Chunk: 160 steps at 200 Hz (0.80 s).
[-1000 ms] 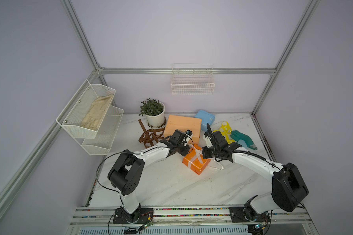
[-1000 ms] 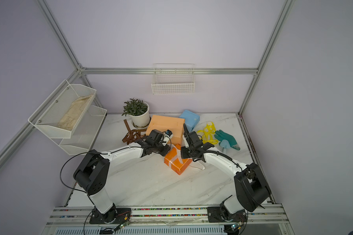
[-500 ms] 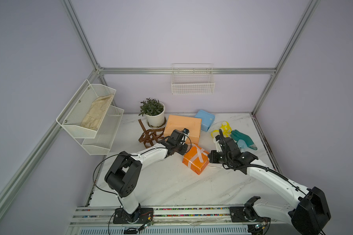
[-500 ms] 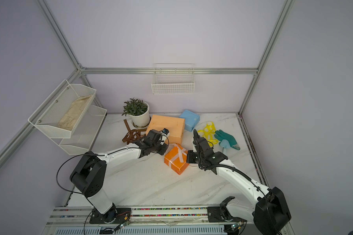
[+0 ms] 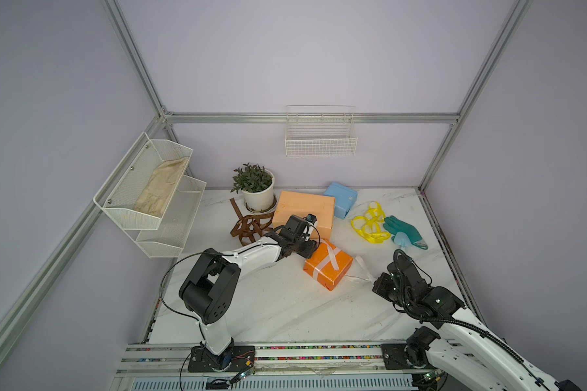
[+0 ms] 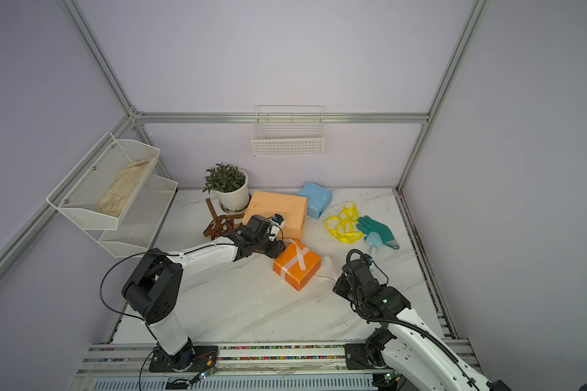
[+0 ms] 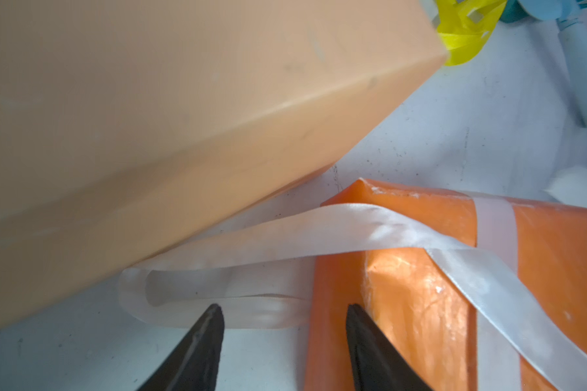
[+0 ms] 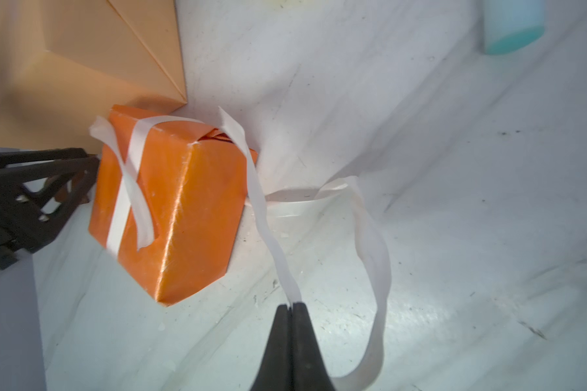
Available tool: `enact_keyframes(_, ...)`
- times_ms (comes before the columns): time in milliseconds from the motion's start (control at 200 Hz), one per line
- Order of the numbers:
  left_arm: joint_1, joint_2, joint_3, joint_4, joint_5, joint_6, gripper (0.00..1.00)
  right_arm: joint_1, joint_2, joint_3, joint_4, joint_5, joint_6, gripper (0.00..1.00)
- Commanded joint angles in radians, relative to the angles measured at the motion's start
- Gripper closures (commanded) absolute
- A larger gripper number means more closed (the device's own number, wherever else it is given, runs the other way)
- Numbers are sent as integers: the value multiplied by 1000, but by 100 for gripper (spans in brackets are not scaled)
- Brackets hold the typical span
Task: Untie the ribbon bows on the gift boxes
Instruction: Untie the ribbon from the gift box.
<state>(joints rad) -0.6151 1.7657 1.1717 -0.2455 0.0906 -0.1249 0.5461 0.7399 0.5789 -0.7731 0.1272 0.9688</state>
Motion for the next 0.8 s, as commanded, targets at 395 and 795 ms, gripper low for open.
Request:
enact_keyframes(395, -29, -38, 120, 1, 115, -253, 29, 2, 296, 151, 149, 35, -128, 3)
enact_keyframes(795, -52, 128, 263, -95, 55, -218, 29, 1, 416, 163, 476, -96, -242, 4)
